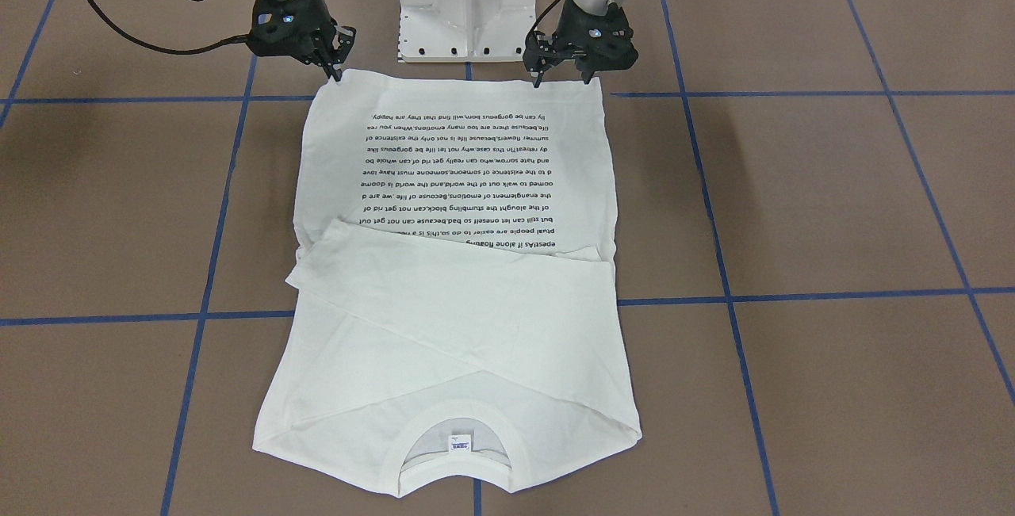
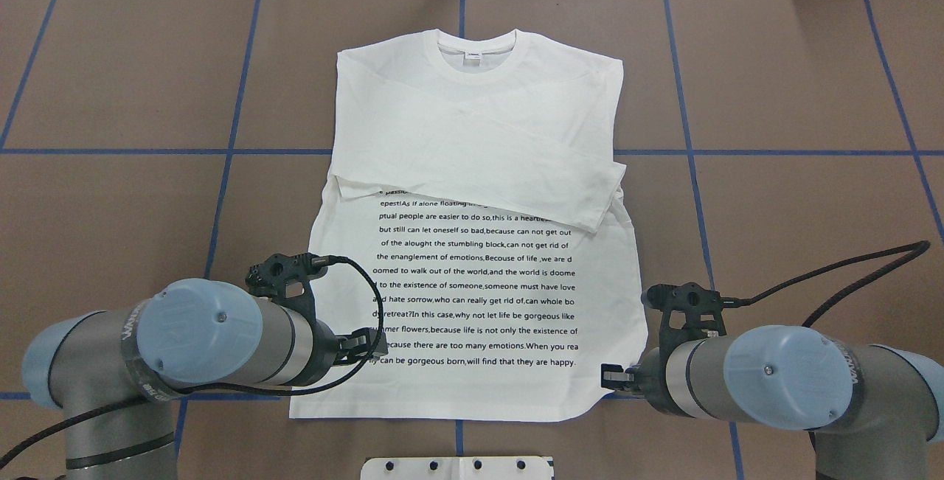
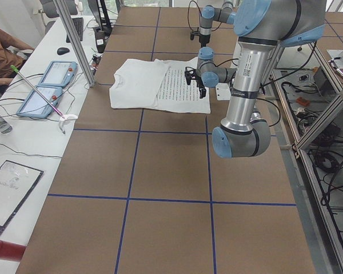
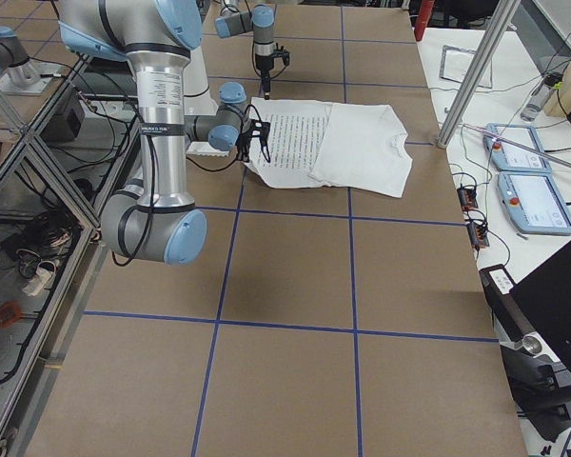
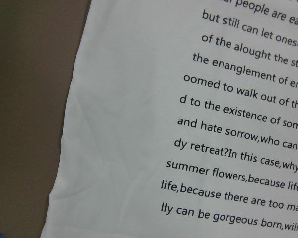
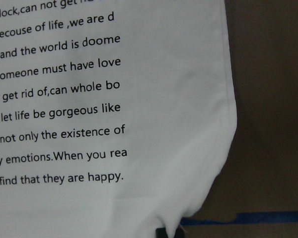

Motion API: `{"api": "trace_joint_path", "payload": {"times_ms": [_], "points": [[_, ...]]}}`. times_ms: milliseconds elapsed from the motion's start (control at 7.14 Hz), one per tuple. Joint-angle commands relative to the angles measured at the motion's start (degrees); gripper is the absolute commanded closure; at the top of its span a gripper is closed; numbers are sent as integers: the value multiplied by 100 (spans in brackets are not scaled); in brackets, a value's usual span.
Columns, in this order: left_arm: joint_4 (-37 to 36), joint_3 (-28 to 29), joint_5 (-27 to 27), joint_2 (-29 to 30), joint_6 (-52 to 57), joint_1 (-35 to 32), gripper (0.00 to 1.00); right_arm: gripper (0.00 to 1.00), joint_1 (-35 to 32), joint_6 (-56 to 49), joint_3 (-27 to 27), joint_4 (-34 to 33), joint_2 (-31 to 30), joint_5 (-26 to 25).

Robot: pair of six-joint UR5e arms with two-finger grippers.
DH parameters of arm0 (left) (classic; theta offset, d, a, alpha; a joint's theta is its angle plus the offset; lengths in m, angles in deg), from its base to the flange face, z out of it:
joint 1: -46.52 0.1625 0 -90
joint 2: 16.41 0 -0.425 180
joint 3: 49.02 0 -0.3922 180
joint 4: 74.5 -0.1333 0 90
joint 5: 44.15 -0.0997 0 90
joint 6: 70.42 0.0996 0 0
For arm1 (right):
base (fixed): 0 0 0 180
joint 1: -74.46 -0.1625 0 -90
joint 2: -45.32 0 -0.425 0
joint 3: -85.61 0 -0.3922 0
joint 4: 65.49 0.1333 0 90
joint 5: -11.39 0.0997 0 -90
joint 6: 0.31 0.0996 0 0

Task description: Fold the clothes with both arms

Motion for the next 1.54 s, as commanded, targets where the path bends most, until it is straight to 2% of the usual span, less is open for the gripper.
{"api": "trace_joint_path", "payload": {"times_ms": [0,280,840,1400], "points": [[-20,24,-43,-274,-125,162,6,100,-22,-2,4,0,32,-19],[-12,94,-113,-556,-125,284,6,100,-57,-2,4,0,41,-19],[-12,305,-193,-522,-327,549,8,100,-136,-2,4,0,41,34],[-12,428,-210,-531,-336,567,17,100,-180,-2,13,0,41,34]]}}
